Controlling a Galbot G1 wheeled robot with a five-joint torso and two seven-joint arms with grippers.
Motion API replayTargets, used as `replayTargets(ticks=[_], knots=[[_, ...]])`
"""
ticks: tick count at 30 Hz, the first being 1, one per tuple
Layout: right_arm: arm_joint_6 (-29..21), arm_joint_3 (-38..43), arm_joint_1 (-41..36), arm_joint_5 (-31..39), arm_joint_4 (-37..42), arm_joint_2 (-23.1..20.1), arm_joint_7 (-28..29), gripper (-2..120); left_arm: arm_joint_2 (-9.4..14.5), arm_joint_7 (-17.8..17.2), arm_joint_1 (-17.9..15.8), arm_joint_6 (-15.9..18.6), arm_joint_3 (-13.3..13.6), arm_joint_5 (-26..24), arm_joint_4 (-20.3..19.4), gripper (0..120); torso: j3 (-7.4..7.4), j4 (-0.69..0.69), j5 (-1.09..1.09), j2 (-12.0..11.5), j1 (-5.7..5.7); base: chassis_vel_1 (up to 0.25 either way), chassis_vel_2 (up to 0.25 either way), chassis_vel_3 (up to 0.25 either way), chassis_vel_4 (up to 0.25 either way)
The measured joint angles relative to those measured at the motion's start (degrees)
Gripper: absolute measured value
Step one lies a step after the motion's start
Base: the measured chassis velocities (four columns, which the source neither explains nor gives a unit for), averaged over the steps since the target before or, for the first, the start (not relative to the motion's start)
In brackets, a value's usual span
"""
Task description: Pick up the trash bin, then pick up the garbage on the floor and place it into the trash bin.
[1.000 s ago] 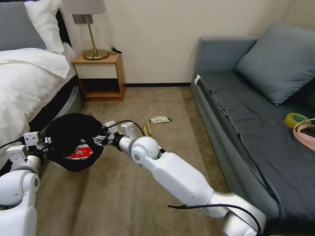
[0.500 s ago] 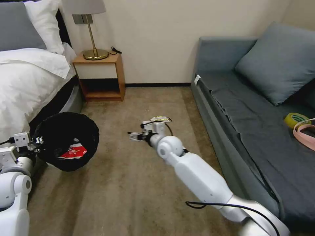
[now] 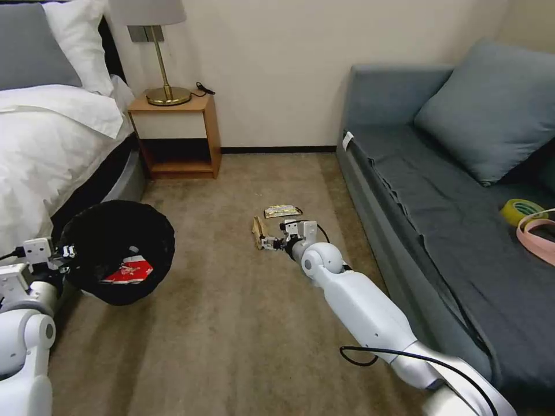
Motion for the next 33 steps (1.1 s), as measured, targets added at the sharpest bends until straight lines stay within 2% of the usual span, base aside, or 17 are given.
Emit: replayTargets(ticks=[14, 33], knots=[[1.65, 0.04, -1.23, -3.47, -2.15, 0.35, -2.15, 100, -0.49, 0.59, 1.07, -1.38, -0.48, 0.50, -0.42, 3, 0.00, -0.01, 0.00, 0.00, 0.00, 0.000, 0.000, 0.000, 0.000], [2.38, -0.65, -1.59, -3.70, -1.03, -0.40, -2.56, 100, -3.15, 0.81, 3.55, -2.06, -1.07, 1.65, -2.36, 3, 0.00, -0.01, 0.00, 0.00, 0.00, 0.000, 0.000, 0.000, 0.000]])
